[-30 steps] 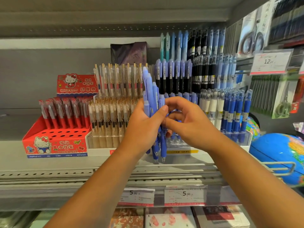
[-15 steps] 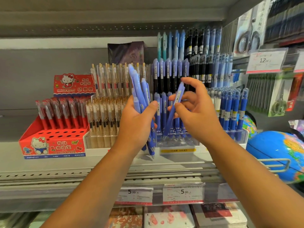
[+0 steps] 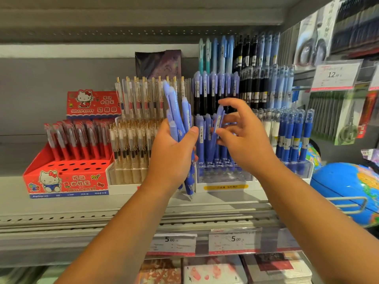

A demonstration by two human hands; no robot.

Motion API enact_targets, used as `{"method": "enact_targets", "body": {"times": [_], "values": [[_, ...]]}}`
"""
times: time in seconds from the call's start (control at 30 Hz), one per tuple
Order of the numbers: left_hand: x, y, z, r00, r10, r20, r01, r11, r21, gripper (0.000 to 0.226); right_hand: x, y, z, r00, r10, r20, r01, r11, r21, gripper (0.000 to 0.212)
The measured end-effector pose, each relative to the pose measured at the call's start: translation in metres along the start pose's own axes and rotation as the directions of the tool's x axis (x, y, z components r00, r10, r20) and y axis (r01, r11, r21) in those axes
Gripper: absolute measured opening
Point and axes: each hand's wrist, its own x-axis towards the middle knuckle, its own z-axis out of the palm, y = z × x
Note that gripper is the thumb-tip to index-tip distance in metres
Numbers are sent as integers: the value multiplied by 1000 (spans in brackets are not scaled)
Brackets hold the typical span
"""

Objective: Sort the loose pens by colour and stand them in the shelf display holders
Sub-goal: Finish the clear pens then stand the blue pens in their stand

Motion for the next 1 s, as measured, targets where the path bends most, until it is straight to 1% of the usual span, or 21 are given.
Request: {"method": "enact_targets", "body": {"times": [0.13, 0.3, 0.47, 0.6, 0.67, 0.73, 0.77, 0.83, 0.9, 0.93, 1.0], "values": [[0, 0, 0, 1000, 1, 16, -1, 1000, 1, 8, 0, 1, 4, 1000, 2, 28, 1, 991, -133, 50], [-2, 1, 1, 1000, -1, 30, 1, 1000, -13, 11, 2, 2, 7, 1000, 16, 7, -14, 987, -161, 51], [-3, 2, 2, 998, -9, 56, 11, 999, -39, 14, 3, 2, 10, 997, 39, 63, -25, 975, -219, 50], [-2, 1, 1, 997, -6, 71, 7, 1000, -19, 14, 4, 1, 10, 997, 46, 56, -30, 965, -259, 50], [-1, 0, 1, 997, -14, 72, 15, 1000, -16, 12, 4, 2, 10, 998, 51, 41, -39, 963, -266, 53], [-2, 0, 0, 997, -11, 70, 13, 999, -32, 13, 1, 3, 9, 997, 76, 14, -70, 965, -251, 58], [-2, 1, 0, 997, -9, 71, 11, 999, -37, 13, 0, 3, 8, 996, 85, -3, -83, 966, -245, 56], [-3, 1, 0, 997, -2, 79, 5, 999, -40, 14, -2, 0, 5, 995, 74, -62, -86, 974, -210, 44], [-4, 1, 1, 996, -2, 85, 5, 999, -32, 16, -3, -8, 3, 990, 41, -135, -53, 995, -88, 26], [-4, 1, 1, 996, -3, 86, 5, 1000, -25, 17, -3, -13, 2, 989, 31, -141, -32, 999, 0, 20], [-4, 1, 0, 995, 8, 100, -6, 1000, -12, 16, -6, -25, 3, 996, 42, -74, -29, 984, 176, 18]]}}
